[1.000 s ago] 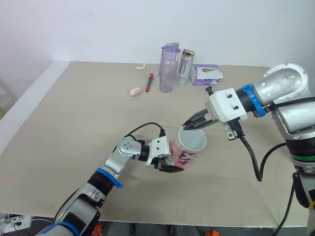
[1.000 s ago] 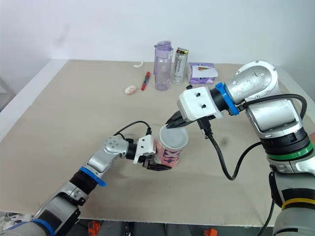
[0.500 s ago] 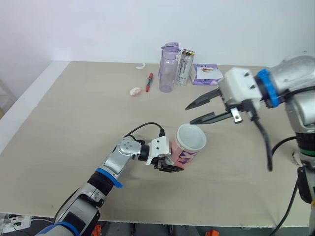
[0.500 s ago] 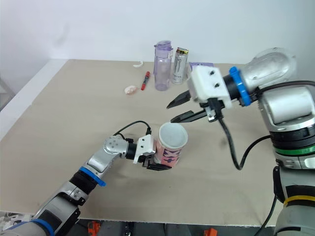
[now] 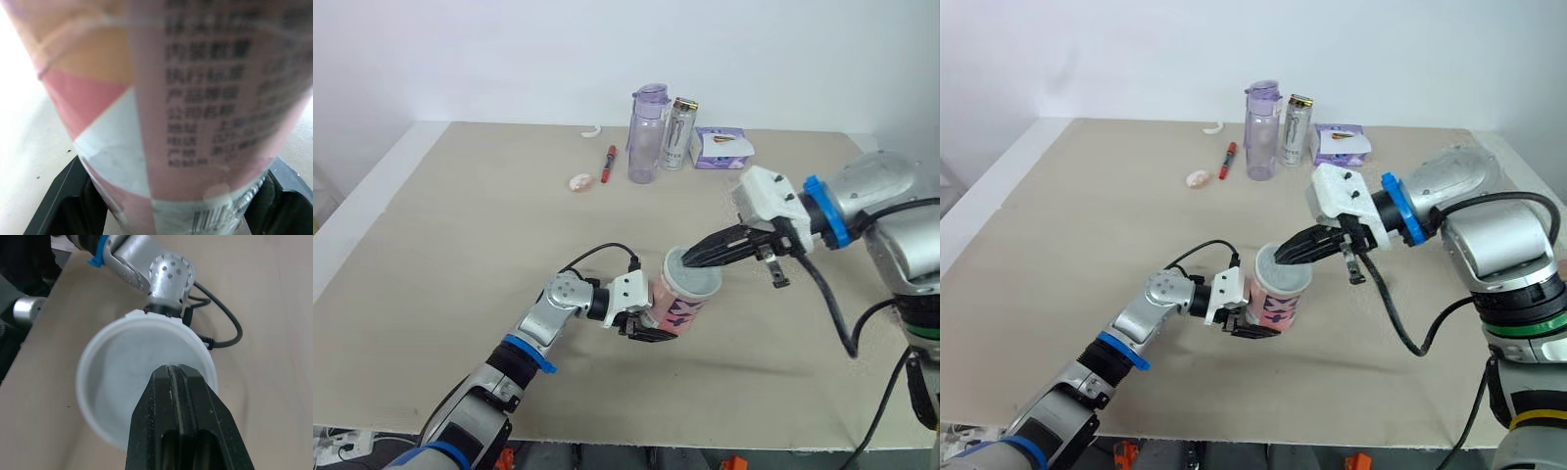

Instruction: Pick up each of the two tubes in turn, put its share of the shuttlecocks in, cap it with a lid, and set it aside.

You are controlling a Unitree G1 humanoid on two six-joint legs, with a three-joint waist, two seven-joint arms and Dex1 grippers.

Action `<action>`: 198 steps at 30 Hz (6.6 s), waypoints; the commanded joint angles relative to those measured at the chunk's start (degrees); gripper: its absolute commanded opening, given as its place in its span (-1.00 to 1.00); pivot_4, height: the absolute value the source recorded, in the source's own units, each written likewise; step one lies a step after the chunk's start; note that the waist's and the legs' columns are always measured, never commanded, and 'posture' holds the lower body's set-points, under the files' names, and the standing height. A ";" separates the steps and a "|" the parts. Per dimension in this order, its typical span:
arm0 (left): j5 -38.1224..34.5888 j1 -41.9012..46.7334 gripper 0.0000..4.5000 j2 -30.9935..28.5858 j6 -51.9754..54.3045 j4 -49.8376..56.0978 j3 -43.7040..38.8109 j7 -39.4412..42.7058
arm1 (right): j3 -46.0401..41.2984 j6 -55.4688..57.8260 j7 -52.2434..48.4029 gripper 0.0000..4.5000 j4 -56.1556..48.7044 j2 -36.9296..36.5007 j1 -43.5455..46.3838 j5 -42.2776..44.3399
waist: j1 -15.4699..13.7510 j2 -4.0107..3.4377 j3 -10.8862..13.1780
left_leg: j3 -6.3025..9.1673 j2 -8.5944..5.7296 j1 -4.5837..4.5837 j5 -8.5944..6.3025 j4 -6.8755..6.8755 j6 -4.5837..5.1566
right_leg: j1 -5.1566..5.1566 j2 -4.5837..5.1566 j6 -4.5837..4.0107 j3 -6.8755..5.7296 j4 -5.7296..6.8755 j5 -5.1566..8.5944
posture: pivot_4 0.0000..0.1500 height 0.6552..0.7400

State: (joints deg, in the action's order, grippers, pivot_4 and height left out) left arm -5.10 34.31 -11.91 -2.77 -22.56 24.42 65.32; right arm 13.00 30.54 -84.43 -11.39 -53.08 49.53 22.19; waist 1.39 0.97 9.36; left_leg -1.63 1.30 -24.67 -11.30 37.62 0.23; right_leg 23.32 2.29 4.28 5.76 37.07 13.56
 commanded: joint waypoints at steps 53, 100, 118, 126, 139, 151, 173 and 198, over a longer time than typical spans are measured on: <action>1.03 -1.34 0.39 -2.62 3.00 0.60 -1.48 -2.38 | -34.92 13.52 13.64 -0.97 -1.94 0.97 -22.64 15.54 | -0.39 0.84 -0.44 | -0.06 0.39 0.00 -0.12 -0.32 -0.19 | 0.13 2.06 -0.33 -3.38 -0.35 -0.31 | 1.00 1.00; -12.99 -14.64 1.00 -18.48 13.84 32.23 -12.22 1.44 | -7.23 -21.55 29.31 0.98 2.01 26.40 -43.83 -3.27 | -0.24 0.50 -0.15 | 0.26 0.71 -0.22 -0.22 -0.32 -0.34 | 0.16 1.18 -0.30 -3.23 -0.34 -0.01 | 1.00 1.00; -15.04 -18.21 1.00 -18.86 14.47 33.89 -12.72 -0.95 | -2.54 -27.10 28.32 0.98 10.67 31.07 -37.65 -5.73 | -0.22 0.50 -0.15 | 0.13 0.94 0.00 -0.22 -0.32 -0.34 | 0.10 0.98 -0.56 -3.19 -0.20 -0.09 | 1.00 1.00; -14.02 -17.60 1.00 -18.96 12.95 31.88 -12.47 -0.75 | -2.83 -28.22 27.71 0.74 10.20 29.67 -38.44 -6.27 | -0.22 0.50 -0.15 | 0.12 0.95 0.02 -0.22 -0.32 -0.35 | 0.10 0.97 -0.61 -3.18 -0.15 -0.08 | 1.00 1.00; -13.54 -16.31 1.00 -17.64 10.67 30.40 -11.42 0.45 | -14.47 -24.18 34.38 0.74 -0.51 25.69 -47.17 -0.36 | -0.36 0.50 -0.15 | 0.10 0.90 0.01 -0.24 -0.31 -0.37 | 0.08 0.99 -0.64 -3.09 -0.13 -0.09 | 1.00 1.00; -12.46 -14.62 1.00 -16.18 9.45 29.31 -9.56 1.31 | -39.17 -22.39 56.50 0.74 8.52 27.77 -50.66 3.12 | -0.21 0.45 -0.17 | 0.04 0.92 0.08 -0.24 -0.26 -0.38 | 0.07 0.98 -0.58 -3.04 -0.13 -0.10 | 1.00 1.00; -12.30 -15.60 1.00 -16.45 9.97 30.74 -8.95 0.07 | -42.01 -25.87 66.29 0.74 24.07 28.11 -44.27 0.02 | -0.14 0.13 -0.13 | -0.03 0.93 0.15 -0.24 -0.31 -0.37 | 0.05 0.77 -0.57 -2.62 -0.13 -0.10 | 1.00 1.00; -11.05 -15.66 1.00 -16.69 9.84 30.30 -8.75 0.55 | -40.14 -20.87 64.13 0.99 15.05 29.44 -52.31 0.91 | -0.14 0.15 -0.15 | 0.02 1.42 0.24 -0.24 -0.34 -0.37 | 0.02 -0.05 -0.80 -2.21 -0.12 -0.07 | 1.00 1.00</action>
State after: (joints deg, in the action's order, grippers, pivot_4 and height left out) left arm -16.19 18.48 -28.28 7.61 6.21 15.60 65.63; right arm -27.62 8.53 -19.97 5.00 -24.41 -1.17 22.49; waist 1.24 1.12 9.21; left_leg -1.61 2.73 -24.43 -11.54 37.28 -0.14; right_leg 23.34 2.24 3.48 3.55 36.96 13.49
